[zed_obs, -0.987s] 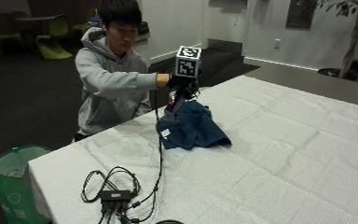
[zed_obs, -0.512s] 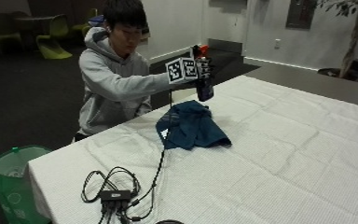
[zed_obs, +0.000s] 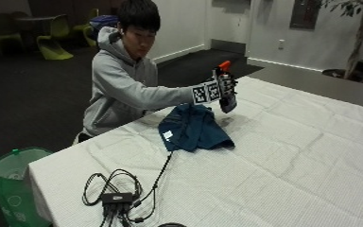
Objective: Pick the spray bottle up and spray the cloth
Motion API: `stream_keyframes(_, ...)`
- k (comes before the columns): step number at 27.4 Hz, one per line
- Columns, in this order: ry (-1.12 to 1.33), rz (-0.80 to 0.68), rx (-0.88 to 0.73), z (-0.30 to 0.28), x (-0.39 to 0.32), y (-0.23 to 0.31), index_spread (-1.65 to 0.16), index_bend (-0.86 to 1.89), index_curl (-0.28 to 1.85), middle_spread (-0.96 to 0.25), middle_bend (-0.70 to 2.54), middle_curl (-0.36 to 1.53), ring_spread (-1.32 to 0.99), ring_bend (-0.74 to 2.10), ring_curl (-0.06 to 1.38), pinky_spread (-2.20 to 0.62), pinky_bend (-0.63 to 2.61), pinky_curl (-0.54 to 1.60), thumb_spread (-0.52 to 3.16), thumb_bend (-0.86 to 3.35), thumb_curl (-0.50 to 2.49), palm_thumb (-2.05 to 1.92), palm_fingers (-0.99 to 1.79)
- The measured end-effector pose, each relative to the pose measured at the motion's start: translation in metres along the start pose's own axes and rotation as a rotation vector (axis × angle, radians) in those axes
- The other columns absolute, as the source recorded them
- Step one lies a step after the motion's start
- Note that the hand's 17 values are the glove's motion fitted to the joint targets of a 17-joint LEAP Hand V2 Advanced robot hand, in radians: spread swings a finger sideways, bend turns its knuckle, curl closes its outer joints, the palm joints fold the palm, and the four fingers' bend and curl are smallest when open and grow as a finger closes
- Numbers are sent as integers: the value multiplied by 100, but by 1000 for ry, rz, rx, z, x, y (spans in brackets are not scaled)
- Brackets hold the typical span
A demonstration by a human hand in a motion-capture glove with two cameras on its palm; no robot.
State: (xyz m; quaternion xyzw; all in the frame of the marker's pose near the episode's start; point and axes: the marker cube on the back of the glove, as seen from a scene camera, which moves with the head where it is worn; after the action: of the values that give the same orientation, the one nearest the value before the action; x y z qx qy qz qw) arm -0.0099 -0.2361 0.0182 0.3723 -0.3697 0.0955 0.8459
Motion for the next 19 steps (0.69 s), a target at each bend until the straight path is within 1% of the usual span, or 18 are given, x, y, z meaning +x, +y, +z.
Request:
stream_keyframes(6,74,23,-23,19,34,-2,-16,46,53,-9,64,50,-17,55,43,-26,37,40,19,-3,76,95,138)
stream_keyframes(12,108,30,-89,26,41,-1,-16,43,53,-9,65,50,-17,53,43,-26,38,40,20,-3,77,95,137)
stream_keyframes(14,123,30,-139,26,40,0,-17,37,52,-9,57,48,-17,53,43,-26,44,42,22,-4,77,95,129)
stream_keyframes(17,138,26,-221,25,37,1,-20,12,47,-9,41,44,-16,54,43,-26,61,44,30,-3,76,95,104)
stream_keyframes(19,145,21,-259,21,34,2,-22,6,43,-9,37,43,-15,53,43,-21,59,44,41,-2,76,95,89)
